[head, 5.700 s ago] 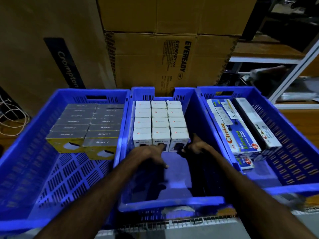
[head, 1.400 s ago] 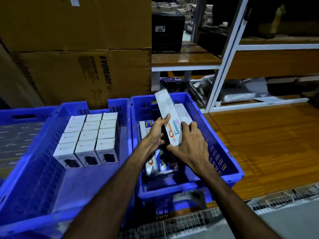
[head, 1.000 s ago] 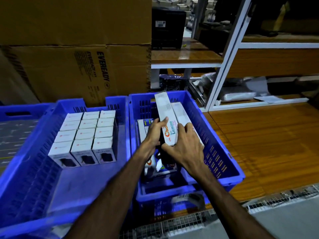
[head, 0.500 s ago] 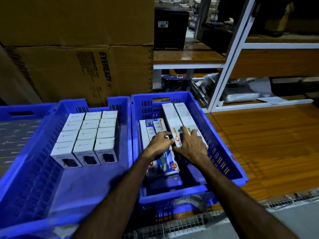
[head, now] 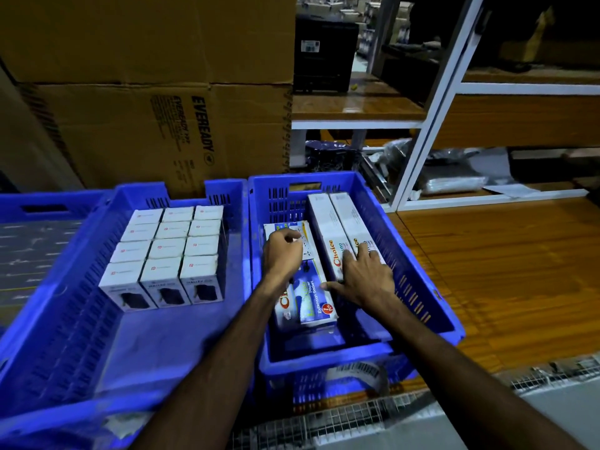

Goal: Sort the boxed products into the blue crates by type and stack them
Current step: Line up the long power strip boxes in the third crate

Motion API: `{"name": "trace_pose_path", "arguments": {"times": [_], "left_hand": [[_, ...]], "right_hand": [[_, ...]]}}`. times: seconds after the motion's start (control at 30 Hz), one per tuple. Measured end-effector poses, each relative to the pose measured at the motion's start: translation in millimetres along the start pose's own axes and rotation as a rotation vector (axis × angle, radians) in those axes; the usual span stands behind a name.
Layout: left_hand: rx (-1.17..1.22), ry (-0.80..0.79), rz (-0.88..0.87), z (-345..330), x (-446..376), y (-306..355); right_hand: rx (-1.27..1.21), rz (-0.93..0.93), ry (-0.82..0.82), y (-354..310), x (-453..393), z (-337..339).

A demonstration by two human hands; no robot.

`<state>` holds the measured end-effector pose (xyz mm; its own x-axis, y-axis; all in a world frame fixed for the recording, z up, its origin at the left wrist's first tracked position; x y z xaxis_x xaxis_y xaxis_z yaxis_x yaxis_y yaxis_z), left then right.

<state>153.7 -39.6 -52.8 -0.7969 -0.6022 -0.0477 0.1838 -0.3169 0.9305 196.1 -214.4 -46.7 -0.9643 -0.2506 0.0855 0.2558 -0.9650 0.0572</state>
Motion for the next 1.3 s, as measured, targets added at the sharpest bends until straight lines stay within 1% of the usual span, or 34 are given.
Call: {"name": "trace_pose_path", "arguments": {"times": [0.07,0.13,0.2,0.23,0.3,0.4,0.47,0.6,0.7,0.8,0.9,0.97,1.07,1.13,1.2,1.27,1.3], "left_hand": [[0.0,0.013,0.037,-1,-2,-3],[-0.015,-0.013,0.079,-3,-2,-4],[-0.097,-0.062,0.102,-7,0,-5],[-0.174,-0.104,0.118,-8,3,-4],[-0.321,-0.233,0.179,-10,8,-6],[-0.422,-0.382,0.261,-13,11,-6],[-0.444,-0.431,0.289,-14,13,-6],[-0.447,-0.469,0.292,-15,15,-4],[-0.439,-0.419,0.274,-13,15,-5],[-0.448,-0.362,0.209,-12,22,-1],[-0.512,-0.338,0.153,-11,34,7],[-0.594,-0.321,0.078,-6,46,20],[-0.674,-0.231,-0.123,-2,62,49],[-0.635,-0.172,-0.212,-1,66,61],[-0.587,-0.124,-0.229,2,67,63],[-0.543,-0.073,-0.224,6,68,57],[-0.498,-0.037,-0.225,7,69,53]], "right_hand": [[0.001,-0.01,0.013,3,8,2],[-0.044,-0.016,0.085,1,19,8],[-0.123,-0.029,0.138,-5,32,13],[-0.152,-0.039,0.121,-8,38,14],[-0.171,-0.066,-0.023,-11,44,9],[-0.18,-0.079,-0.376,-10,37,-5],[-0.267,-0.075,-0.557,-12,27,-12],[-0.454,-0.124,-0.852,-19,13,-23],[-0.59,-0.208,-0.965,-22,12,-29],[-0.729,-0.231,-1.006,-22,17,-27],[-0.866,-0.273,-1.062,-15,21,-21],[-0.918,-0.288,-1.105,-11,24,-13],[-1.028,-0.25,-1.221,-7,33,-4],[-1.151,-0.219,-1.289,-7,39,-2],[-1.243,-0.222,-1.329,-7,42,-2],[-1.3,-0.283,-1.324,-8,43,-4],[-1.327,-0.323,-1.296,-8,41,-6]]}}
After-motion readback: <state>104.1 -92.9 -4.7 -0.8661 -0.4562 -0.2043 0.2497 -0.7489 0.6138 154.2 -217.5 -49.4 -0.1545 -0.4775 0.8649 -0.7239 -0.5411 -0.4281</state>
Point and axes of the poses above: each hand's wrist, its own x-axis away from the middle knuckle, its own z-axis out of the back of the hand, y = z × x, the point moved 1 cm from there along -x, towards the middle knuckle, and after that the axes turned 11 degrees about -z, right-handed, at the moved point
